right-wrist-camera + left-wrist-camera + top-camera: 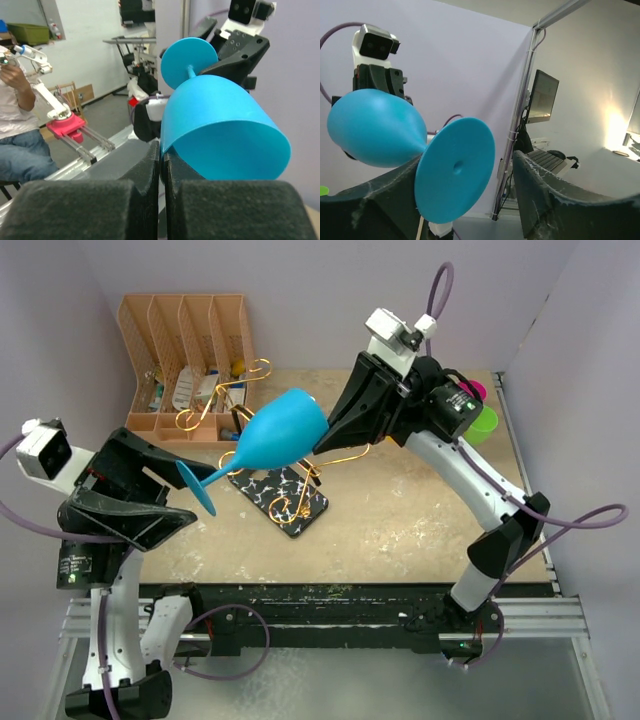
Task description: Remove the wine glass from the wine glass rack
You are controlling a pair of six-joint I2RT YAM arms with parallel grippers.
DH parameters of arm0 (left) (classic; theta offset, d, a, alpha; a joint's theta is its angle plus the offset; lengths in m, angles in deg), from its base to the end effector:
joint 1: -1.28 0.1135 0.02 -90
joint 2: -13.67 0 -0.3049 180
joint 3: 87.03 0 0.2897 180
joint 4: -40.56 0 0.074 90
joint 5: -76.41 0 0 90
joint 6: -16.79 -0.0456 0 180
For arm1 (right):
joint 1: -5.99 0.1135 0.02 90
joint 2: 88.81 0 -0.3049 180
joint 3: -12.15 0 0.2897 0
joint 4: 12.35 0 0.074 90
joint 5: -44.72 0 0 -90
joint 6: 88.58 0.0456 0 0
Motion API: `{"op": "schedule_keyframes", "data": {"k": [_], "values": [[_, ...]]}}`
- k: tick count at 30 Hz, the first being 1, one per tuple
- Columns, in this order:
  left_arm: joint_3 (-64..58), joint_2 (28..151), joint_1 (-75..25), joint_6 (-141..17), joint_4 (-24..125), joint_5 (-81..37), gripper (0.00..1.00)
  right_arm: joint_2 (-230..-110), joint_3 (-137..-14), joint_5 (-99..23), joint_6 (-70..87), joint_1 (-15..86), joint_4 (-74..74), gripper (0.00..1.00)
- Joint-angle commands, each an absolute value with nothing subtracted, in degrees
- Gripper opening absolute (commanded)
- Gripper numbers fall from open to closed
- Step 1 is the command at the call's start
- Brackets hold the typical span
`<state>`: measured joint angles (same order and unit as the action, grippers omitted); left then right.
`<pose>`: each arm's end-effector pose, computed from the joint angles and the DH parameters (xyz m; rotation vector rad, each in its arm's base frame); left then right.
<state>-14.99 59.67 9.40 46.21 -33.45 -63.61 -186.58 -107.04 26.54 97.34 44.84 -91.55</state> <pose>0.0549 -0.0275 0.5617 0.6117 0.8147 -1.7221 0.2179 0.2311 0.6081 -1.4148 0.5494 1.8651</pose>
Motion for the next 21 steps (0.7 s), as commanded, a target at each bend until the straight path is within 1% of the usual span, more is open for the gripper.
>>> {"op": "schedule_keyframes", "data": {"k": [1,4,6,7,8,9,10,11,12,14,16,17,18,19,20,21], "values": [[-17.52,57.19,9.26,47.89,-31.26,-66.63,0.72,-179.5,-103.15,29.99,93.74,41.7,-88.97,0.0],[-20.26,55.83,9.27,44.43,-26.19,-67.75,0.76,-172.63,-97.16,28.49,89.13,35.12,-83.1,0.0],[-21.86,54.83,9.28,42.08,-23.13,-68.1,0.77,-167.49,-93.97,27.5,81.99,30.12,-72.98,0.0],[-22.53,54.22,9.28,40.74,-21.27,-68.51,0.77,-164.9,-93.32,27.05,75.71,27.87,-62.55,0.0],[-22.84,53.73,9.28,38.9,-18.87,-69.09,0.78,-161.95,-93.64,25.57,65.32,26.18,-49.8,0.0],[-23.02,53.07,9.28,36.76,-16.19,-69.77,0.78,-159.45,-96.7,21.67,46.41,25.26,-30.4,0.0],[-22.9,52.34,9.28,34.21,-11.81,-70.62,0.78,-157.5,-101.59,8.78,31.38,25.13,-3.44,0.0],[-22.5,51.62,9.28,31.06,-7.39,-71.59,0.78,-156.44,-104.94,-1.01,21.61,25.22,7.85,0.0],[-21.71,50.89,9.28,27.67,-2.52,-72.66,0.78,-155.66,-105.84,-4.99,19.78,25.19,14.04,0.0],[-19.43,50.37,9.28,20.61,7.49,-74.5,0.77,-155.85,-110.06,-22.48,15.33,24.89,26.85,0.0],[-17.46,49.92,9.28,13.05,18.31,-75.47,0.76,-158.42,-113.44,-35.67,14.42,24.89,37.18,0.0],[-15.9,49.81,9.26,5.14,25.49,-75.4,0.75,-159.41,-114.01,-41.72,14.37,24.89,41.17,0.0],[-13.44,49.84,9.28,0.63,34.9,-74.61,0.75,-160.14,-113.51,-46.38,14.33,24.89,44.4,0.0],[-10.19,49.97,9.28,-6.93,47.3,-72.57,0.75,-160.47,-112.4,-50.61,14.3,24.89,46.54,0.0],[-6.22,50.38,9.24,-18.48,58.53,-68.78,0.75,-160.41,-110.34,-54.02,14.42,24.89,47.62,0.0],[-2.81,50.86,9.28,-25.67,68.49,-64.72,0.75,-160.05,-107.86,-56.77,14.58,24.89,47.95,0.0]]}}
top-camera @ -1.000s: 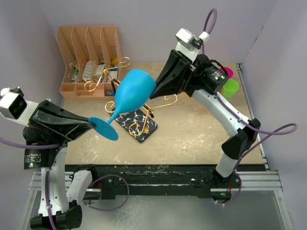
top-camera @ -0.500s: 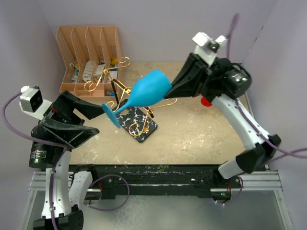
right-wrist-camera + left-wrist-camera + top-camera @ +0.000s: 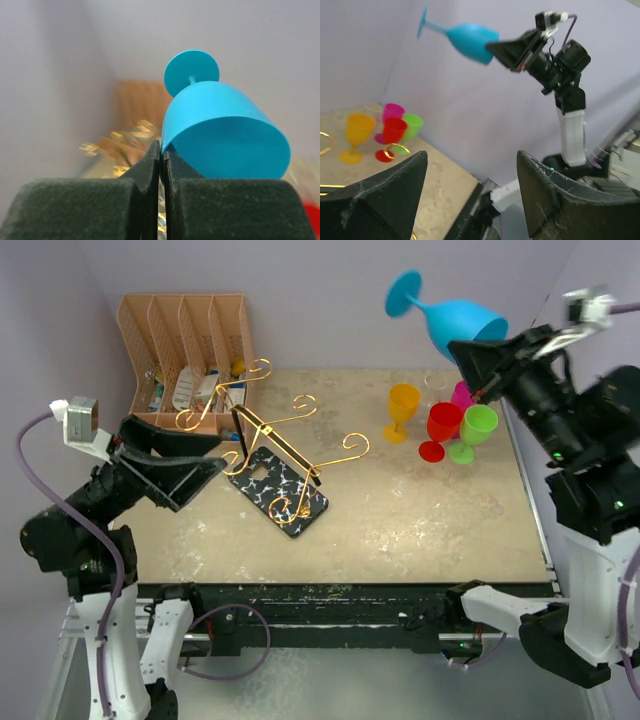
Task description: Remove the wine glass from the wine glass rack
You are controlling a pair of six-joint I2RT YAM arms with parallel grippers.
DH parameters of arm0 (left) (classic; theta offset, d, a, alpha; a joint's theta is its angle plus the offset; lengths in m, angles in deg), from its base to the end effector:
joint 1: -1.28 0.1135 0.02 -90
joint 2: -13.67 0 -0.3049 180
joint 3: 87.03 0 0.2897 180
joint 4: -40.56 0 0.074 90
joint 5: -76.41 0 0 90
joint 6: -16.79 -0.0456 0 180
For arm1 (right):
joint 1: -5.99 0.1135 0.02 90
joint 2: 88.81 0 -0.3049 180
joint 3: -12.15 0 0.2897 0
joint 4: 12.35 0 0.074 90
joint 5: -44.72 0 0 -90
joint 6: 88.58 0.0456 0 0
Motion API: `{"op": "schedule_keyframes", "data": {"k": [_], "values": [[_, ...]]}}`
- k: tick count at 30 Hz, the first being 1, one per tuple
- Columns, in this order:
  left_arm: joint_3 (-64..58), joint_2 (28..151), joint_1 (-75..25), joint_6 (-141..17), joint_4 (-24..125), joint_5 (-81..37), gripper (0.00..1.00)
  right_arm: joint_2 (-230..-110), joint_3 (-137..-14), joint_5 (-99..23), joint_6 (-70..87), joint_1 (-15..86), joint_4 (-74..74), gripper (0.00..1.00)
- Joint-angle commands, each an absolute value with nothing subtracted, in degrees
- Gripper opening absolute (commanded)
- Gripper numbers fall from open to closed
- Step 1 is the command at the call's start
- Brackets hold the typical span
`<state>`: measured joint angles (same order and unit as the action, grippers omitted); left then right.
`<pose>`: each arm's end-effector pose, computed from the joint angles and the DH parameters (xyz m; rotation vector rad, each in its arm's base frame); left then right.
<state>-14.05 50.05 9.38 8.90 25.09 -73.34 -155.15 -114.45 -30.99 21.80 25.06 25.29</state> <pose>0.0716 -0.0296 0.5436 0.3135 1.2567 -1.4697 0.1385 0.0598 0.6898 -0.2121 1.2035 0.7498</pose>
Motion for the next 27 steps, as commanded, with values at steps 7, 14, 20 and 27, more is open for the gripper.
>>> {"op": "schedule_keyframes", "data": {"k": [7,14,20,27], "values": [[8.81,56.1,8.83,-43.49,92.3,-48.8,0.74,-162.47,-100.91,-56.53,14.88,24.89,52.82,0.0],[7.63,59.34,8.81,-46.0,95.59,-50.87,0.74,-170.57,-100.87,-60.09,12.6,24.89,54.68,0.0],[6.24,57.43,8.83,-47.67,96.88,-47.48,0.74,-177.77,-101.62,-60.0,12.49,24.89,53.53,0.0],[2.27,55.97,8.84,-48.07,97.06,-46.9,0.74,-182.11,-101.85,-57.6,12.74,24.89,50.83,0.0]]}}
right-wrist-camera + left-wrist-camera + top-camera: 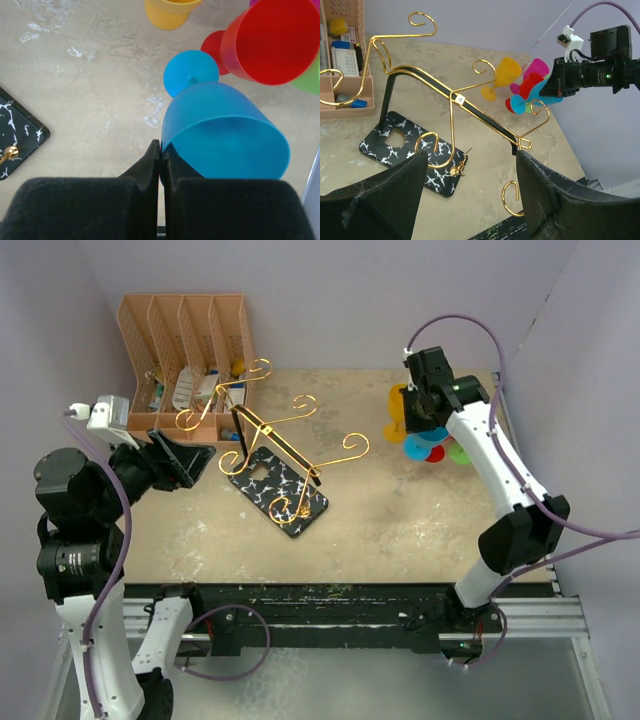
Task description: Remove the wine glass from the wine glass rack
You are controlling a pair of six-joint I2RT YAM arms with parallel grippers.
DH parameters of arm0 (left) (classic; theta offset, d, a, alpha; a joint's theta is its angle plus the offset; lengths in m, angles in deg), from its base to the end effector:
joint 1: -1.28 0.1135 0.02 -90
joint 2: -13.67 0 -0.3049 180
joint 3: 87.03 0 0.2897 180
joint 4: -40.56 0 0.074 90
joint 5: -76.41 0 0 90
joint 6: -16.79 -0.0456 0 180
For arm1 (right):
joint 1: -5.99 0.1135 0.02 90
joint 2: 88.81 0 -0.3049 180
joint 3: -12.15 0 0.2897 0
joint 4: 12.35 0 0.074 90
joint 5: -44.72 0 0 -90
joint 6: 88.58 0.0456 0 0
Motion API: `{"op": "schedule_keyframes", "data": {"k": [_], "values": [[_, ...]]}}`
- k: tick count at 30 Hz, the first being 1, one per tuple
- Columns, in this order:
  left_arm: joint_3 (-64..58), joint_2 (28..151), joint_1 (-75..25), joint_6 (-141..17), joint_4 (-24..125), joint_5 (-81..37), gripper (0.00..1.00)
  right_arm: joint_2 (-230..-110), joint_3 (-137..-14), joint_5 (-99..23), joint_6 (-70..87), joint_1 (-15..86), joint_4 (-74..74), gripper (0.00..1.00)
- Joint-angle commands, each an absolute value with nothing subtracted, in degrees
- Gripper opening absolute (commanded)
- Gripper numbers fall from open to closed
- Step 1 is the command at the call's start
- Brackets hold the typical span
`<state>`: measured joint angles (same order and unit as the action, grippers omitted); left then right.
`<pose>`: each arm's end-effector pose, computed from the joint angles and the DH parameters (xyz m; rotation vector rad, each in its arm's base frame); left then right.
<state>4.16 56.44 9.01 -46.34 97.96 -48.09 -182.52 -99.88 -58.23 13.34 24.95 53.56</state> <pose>0.1012 -0.0123 0.5198 -0.0750 1.7585 -0.7626 0.3765 0.1186 0.4214 -0.0414 2.3737 -0.0145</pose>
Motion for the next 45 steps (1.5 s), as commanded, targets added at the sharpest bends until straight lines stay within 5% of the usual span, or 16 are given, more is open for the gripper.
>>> {"op": "schedule_keyframes", "data": {"k": [1,20,33,40,45], "values": [[1.69,55.76,8.84,-47.93,96.93,-46.92,0.74,-182.83,-101.98,-57.24,12.81,24.93,50.58,0.0],[-1.79,54.07,8.75,-48.36,96.74,-46.37,0.74,-194.8,-101.51,-56.82,14.28,24.97,46.71,0.02],[-2.11,53.58,8.73,-48.0,96.35,-45.87,0.86,-188.74,-102.28,-57.54,15.13,25.05,46.24,0.44],[-3.49,52.07,8.75,-49.54,97.52,-41.59,0.98,-174.56,-98.97,-59.76,16.22,25.75,43.74,0.66],[-6.88,48.91,8.49,-50.18,98.11,-35.99,0.99,-156.31,-82.17,-55.48,17.34,25.76,29.48,0.74]]}}
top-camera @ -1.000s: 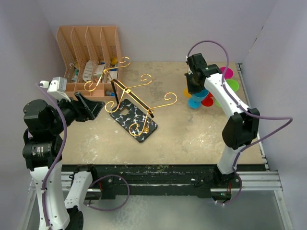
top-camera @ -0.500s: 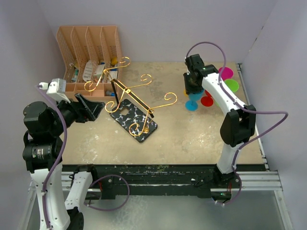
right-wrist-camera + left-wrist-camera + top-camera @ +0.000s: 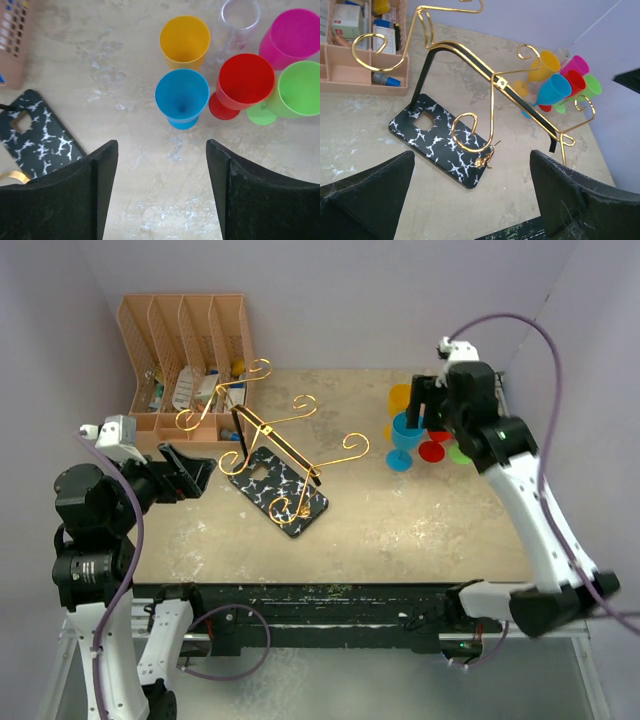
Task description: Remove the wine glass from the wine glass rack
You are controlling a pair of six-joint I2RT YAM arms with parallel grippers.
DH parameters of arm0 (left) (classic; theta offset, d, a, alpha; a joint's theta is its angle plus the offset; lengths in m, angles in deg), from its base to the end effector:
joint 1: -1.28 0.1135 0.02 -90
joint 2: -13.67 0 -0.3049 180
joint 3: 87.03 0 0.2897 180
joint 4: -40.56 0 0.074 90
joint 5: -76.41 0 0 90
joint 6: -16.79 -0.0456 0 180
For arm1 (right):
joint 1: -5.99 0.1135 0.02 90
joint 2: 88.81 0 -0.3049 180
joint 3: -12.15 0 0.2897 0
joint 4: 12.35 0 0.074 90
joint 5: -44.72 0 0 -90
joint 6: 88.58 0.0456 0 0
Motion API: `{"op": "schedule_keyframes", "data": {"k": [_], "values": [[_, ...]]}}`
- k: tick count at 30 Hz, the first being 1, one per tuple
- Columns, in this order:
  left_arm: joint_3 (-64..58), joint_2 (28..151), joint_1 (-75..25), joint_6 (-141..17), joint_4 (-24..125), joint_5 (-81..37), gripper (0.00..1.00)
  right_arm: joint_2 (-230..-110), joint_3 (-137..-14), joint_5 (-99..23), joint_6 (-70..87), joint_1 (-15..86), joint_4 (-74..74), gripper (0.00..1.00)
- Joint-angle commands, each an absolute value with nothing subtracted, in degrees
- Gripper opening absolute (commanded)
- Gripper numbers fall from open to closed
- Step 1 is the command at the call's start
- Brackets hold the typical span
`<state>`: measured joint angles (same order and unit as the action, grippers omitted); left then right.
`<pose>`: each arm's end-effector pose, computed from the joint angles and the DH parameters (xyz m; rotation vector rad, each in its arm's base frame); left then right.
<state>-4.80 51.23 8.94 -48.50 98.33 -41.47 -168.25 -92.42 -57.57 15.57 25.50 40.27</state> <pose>0.0976 -0.0084 0.4771 -0.1597 1.8122 -0.6482 0.3158 0.1016 0.4815 0.0377 2.0416 0.1481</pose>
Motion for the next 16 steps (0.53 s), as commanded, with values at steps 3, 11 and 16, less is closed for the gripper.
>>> {"op": "schedule_keyframes", "data": {"k": [3,11,16], "values": [[-9.03,47.03,8.4,-49.96,98.38,-33.08,0.99,-144.12,-71.04,-55.96,19.84,25.76,20.92,0.85],[-10.47,44.86,7.74,-49.5,101.32,-25.4,0.99,-126.32,-54.77,-59.59,22.09,25.76,12.02,1.0],[-11.35,44.18,7.24,-49.82,102.05,-22.61,0.99,-125.13,-53.59,-63.39,24.04,25.76,15.22,1.0]]}}
